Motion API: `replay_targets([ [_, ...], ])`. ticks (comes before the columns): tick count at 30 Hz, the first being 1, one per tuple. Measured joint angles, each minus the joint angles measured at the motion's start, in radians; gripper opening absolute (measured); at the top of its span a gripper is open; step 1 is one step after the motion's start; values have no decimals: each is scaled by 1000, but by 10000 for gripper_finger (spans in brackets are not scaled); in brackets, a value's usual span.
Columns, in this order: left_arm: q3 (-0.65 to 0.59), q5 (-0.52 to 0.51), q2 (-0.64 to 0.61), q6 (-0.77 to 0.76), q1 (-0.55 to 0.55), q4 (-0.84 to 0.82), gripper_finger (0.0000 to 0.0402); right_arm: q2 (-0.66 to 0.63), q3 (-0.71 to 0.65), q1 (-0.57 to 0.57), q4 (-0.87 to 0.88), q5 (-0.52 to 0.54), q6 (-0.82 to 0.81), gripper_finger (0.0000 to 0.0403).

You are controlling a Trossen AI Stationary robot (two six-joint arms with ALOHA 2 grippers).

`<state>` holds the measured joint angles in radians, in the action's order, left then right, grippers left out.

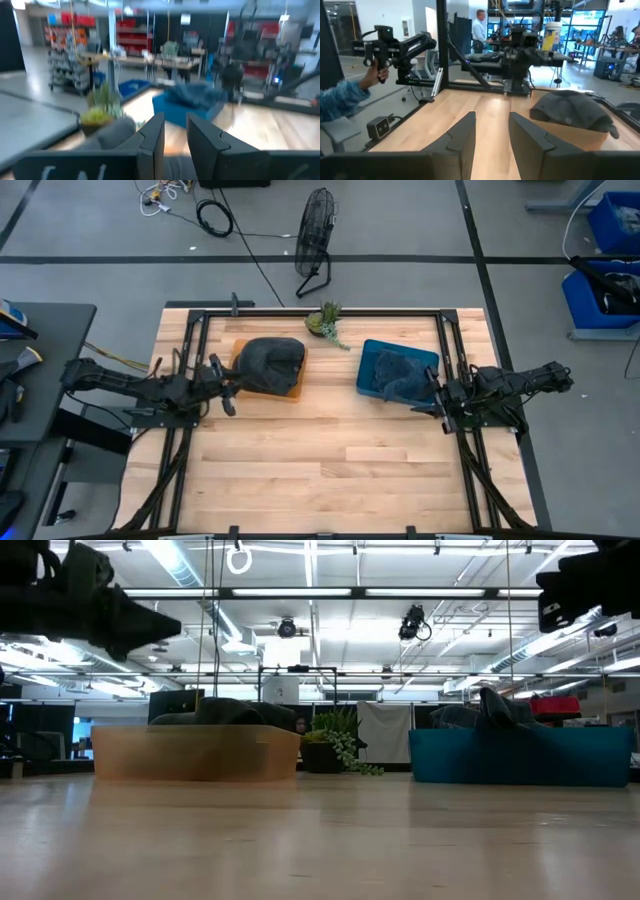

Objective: Pick & Place hat
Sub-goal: Return to Home Position

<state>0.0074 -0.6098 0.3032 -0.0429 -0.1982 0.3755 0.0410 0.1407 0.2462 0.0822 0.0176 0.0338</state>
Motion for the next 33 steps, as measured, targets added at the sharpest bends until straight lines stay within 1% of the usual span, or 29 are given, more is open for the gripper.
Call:
replay_targets([
  [3,0,0,-36,43,0,26,85,0,-52,0,-64,-1,-8,121],
  [6,0,0,-72,19,0,-16,85,0,-119,0,-158,-1,-28,121],
  [10,0,2,-97,-21,0,-57,85,1,-127,0,-158,0,-41,121],
  [16,0,3,-122,-6,0,-63,85,-2,-126,0,-155,-2,-18,121],
  [19,0,3,-123,-10,0,-66,85,-2,-126,0,-130,-1,-26,121],
  [22,0,3,-123,-17,0,-66,85,-2,-125,0,-95,23,-54,121],
  [28,0,0,-130,-17,1,-69,85,-1,-125,0,-97,26,-49,121],
  [33,-1,0,-130,-46,1,-94,85,-1,-125,0,-98,26,-48,121],
])
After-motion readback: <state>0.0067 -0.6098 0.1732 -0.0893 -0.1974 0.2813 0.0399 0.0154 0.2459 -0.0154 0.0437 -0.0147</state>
